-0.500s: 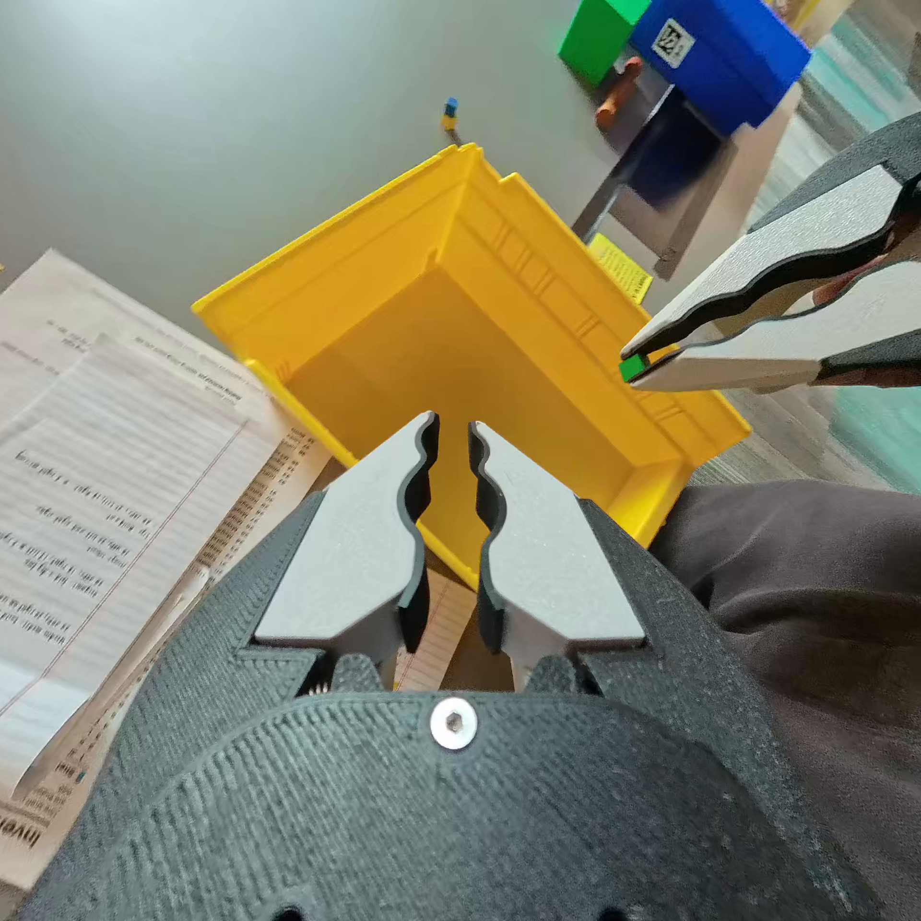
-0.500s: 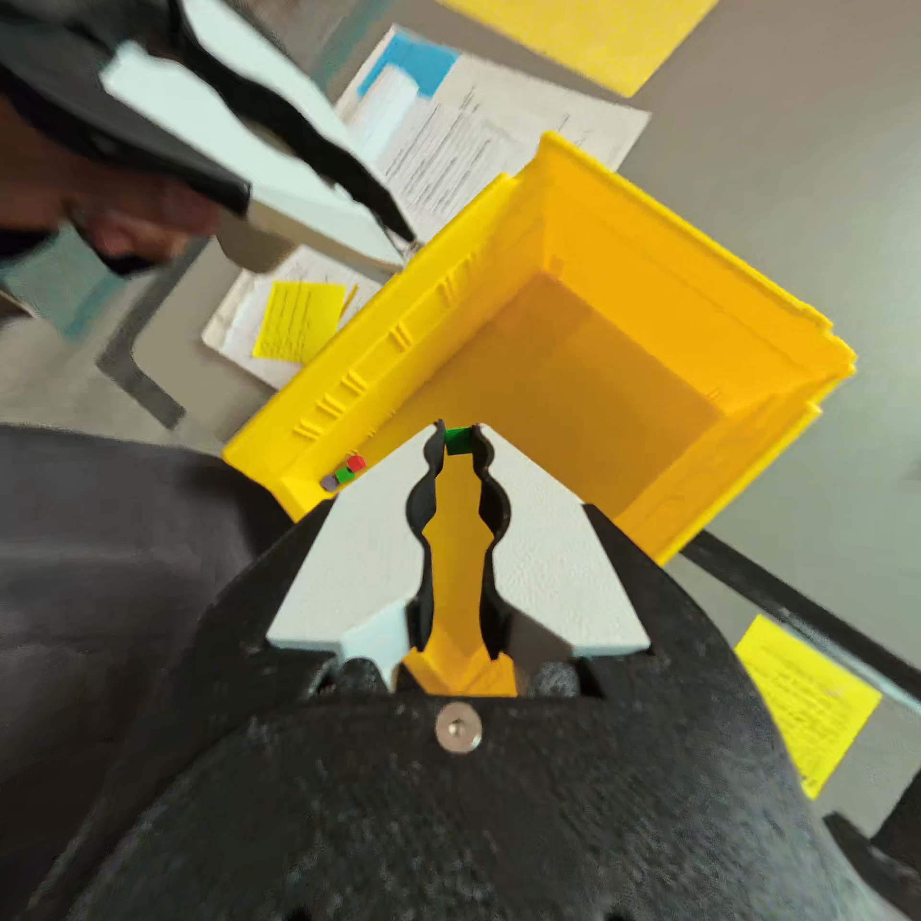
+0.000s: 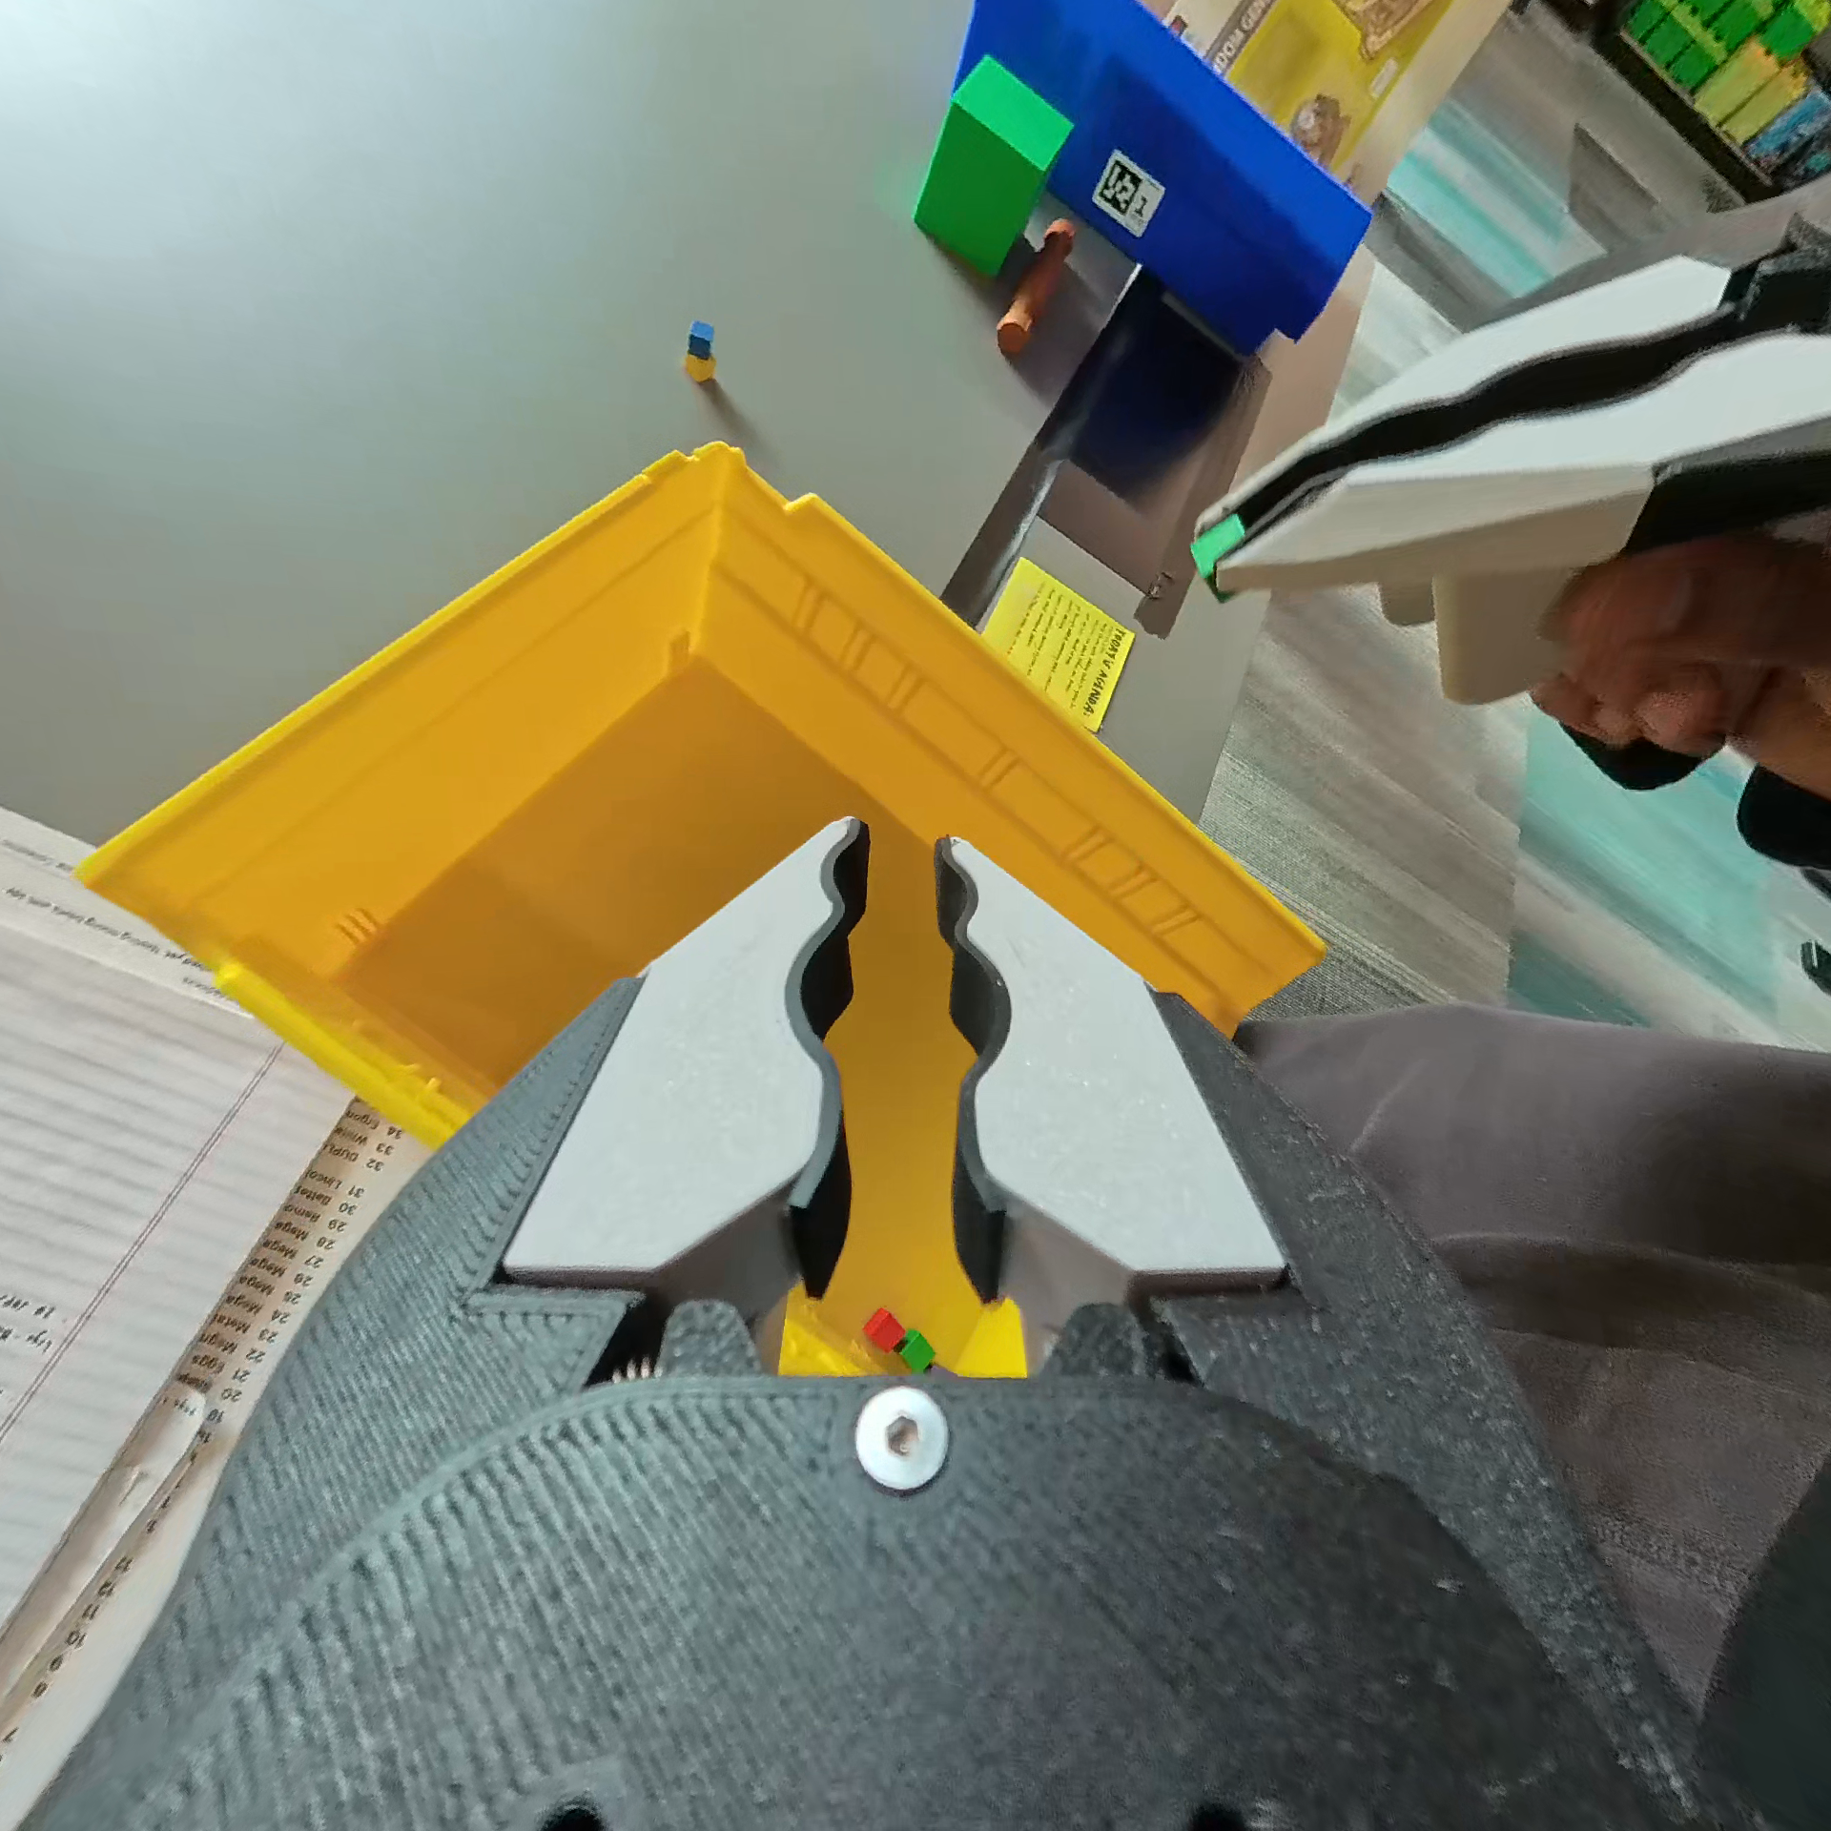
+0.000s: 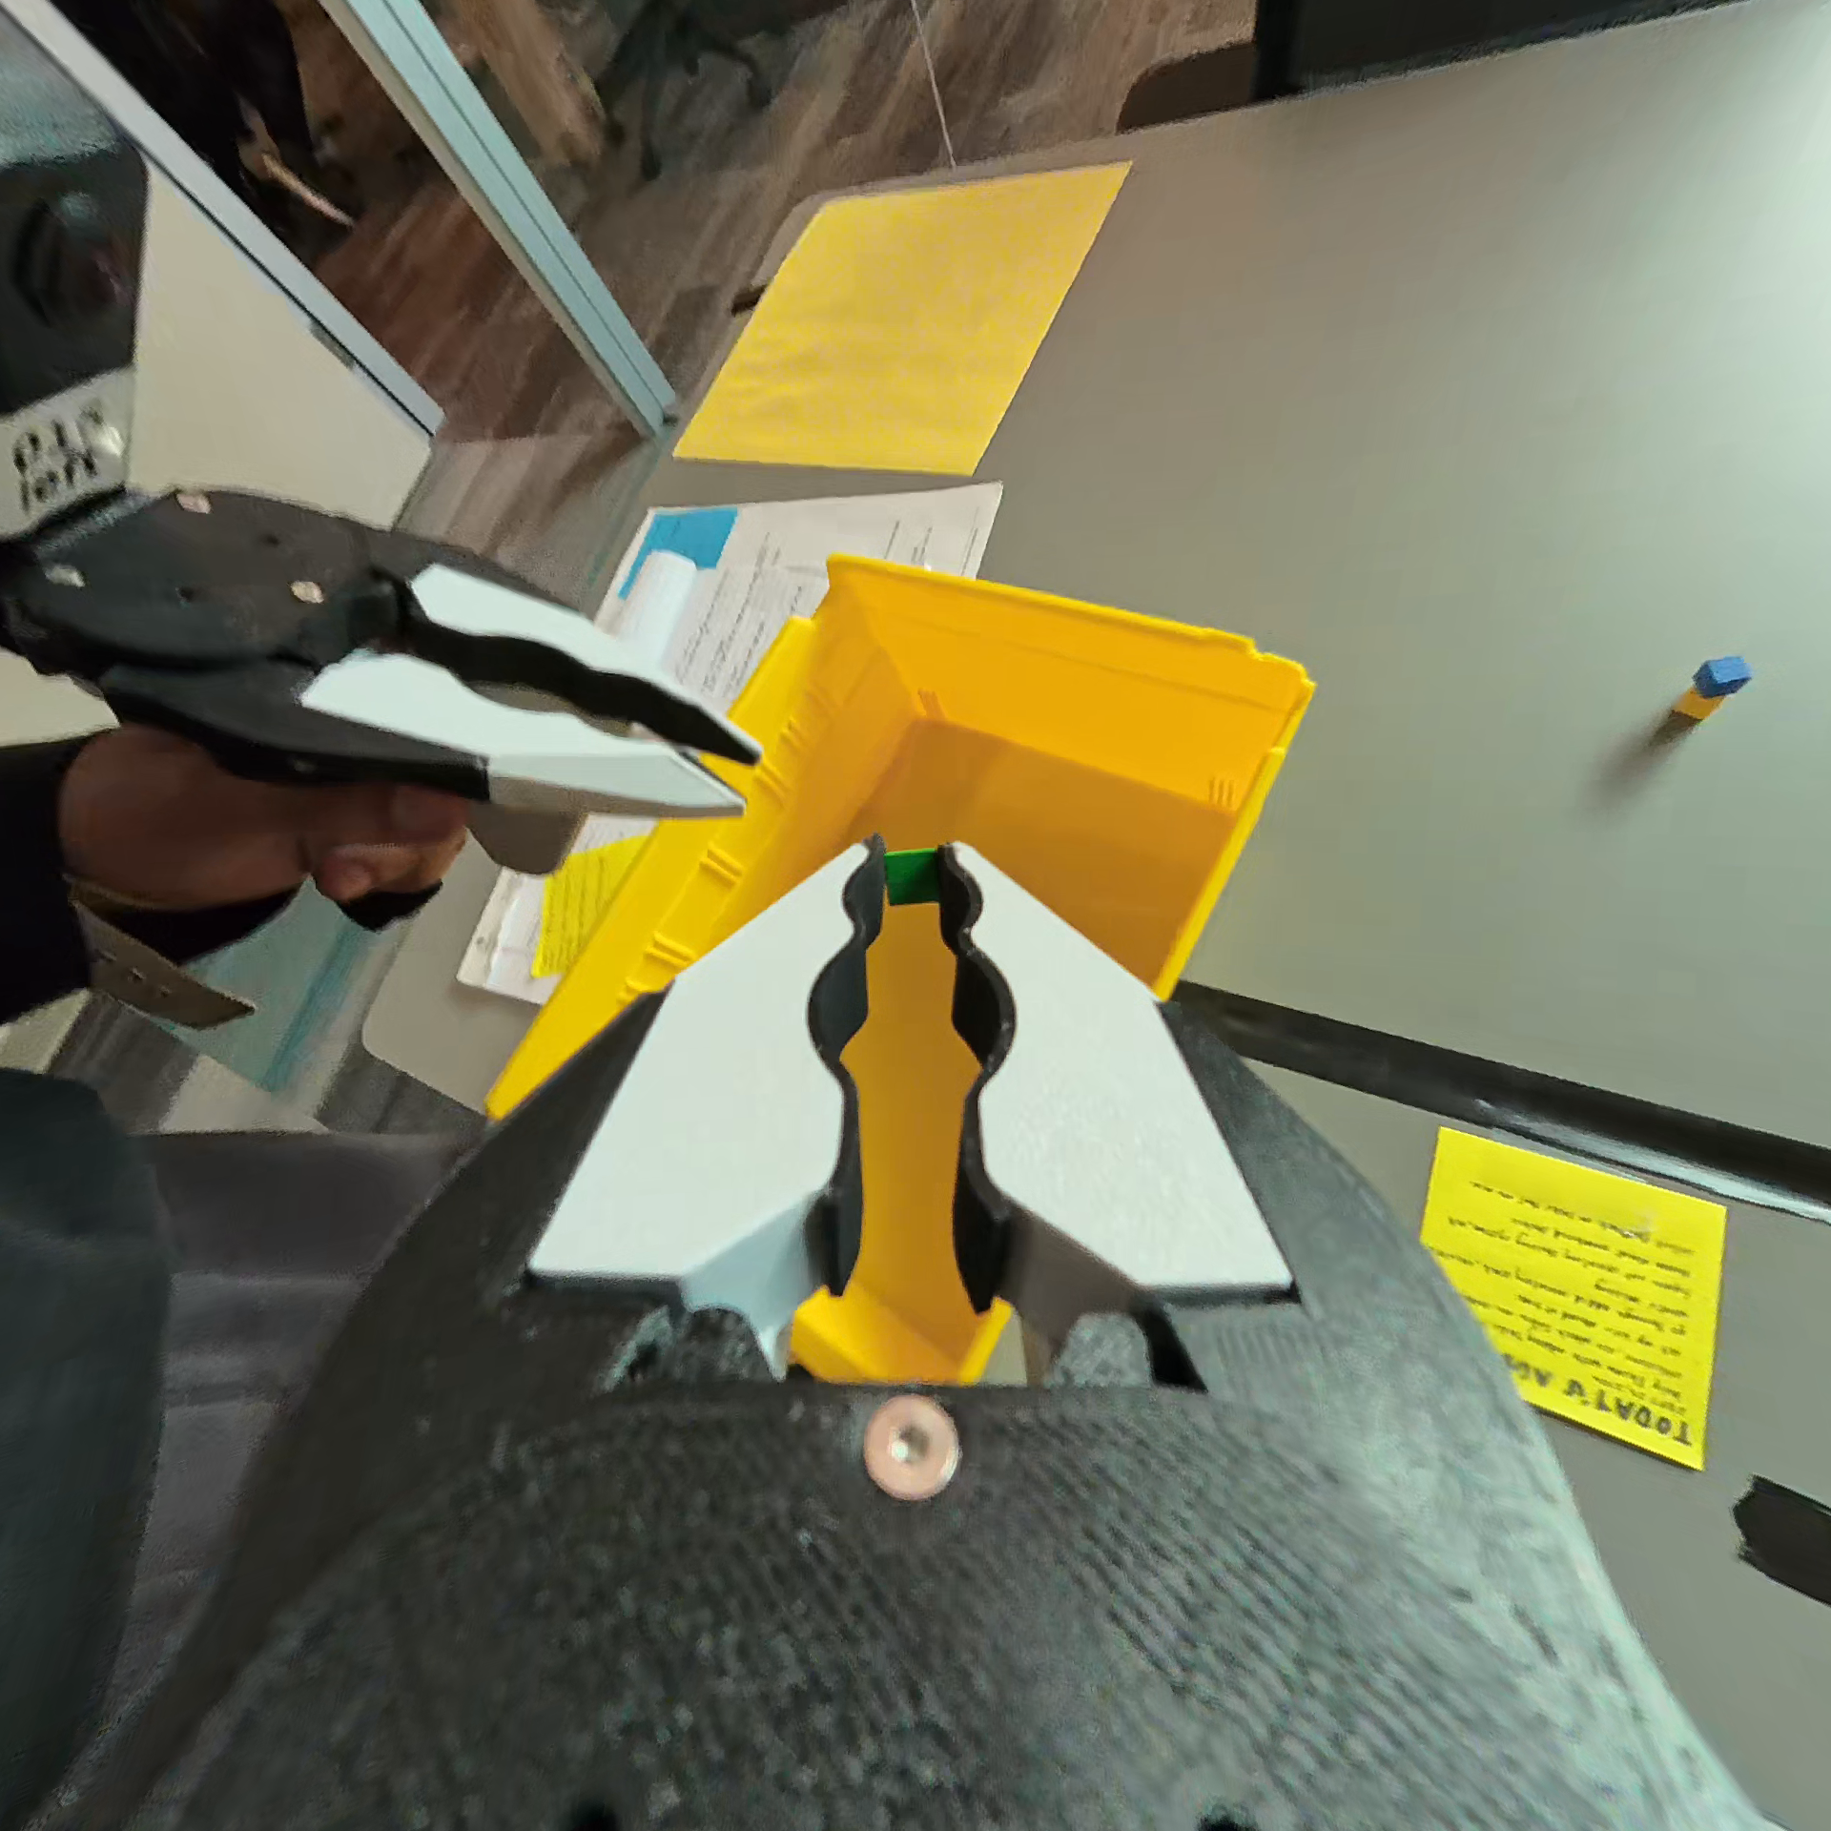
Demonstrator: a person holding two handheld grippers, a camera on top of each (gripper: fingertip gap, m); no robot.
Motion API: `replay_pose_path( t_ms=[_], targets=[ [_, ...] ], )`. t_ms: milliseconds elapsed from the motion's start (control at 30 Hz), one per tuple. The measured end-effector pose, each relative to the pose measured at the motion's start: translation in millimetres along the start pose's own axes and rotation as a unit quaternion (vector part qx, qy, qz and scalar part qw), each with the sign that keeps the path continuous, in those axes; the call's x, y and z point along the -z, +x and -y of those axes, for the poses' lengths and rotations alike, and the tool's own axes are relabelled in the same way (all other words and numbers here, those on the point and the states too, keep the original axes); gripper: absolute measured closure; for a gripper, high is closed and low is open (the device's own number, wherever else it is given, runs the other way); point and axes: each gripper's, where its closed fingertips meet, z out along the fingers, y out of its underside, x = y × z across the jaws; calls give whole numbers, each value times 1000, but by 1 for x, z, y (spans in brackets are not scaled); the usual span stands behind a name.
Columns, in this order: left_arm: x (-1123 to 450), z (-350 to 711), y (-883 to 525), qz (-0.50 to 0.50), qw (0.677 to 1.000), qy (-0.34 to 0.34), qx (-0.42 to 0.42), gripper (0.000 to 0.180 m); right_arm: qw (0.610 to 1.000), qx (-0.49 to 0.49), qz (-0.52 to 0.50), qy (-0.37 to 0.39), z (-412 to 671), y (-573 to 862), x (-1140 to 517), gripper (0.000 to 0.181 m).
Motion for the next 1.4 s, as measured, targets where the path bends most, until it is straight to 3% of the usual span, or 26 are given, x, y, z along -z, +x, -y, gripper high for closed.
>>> replay_pose_path(
  t_ms=[167,333,633,1000,1400],
  targets=[
    [-6,3,6,-8,1000,-3,16,168,998,-40,18,44,17,13,7,172],
    [-15,2,-6,13,998,-9,52,166,999,-19,21,37,18,35,11,172],
    [-30,10,-23,125,983,-15,130,164,997,68,-35,-23,34,174,-16,172],
    [-34,-31,18,250,930,-31,266,164,957,246,23,-151,23,274,-120,172],
    [-50,-40,41,275,909,-34,311,164,937,287,69,-188,0,284,-142,172]
  ],
)
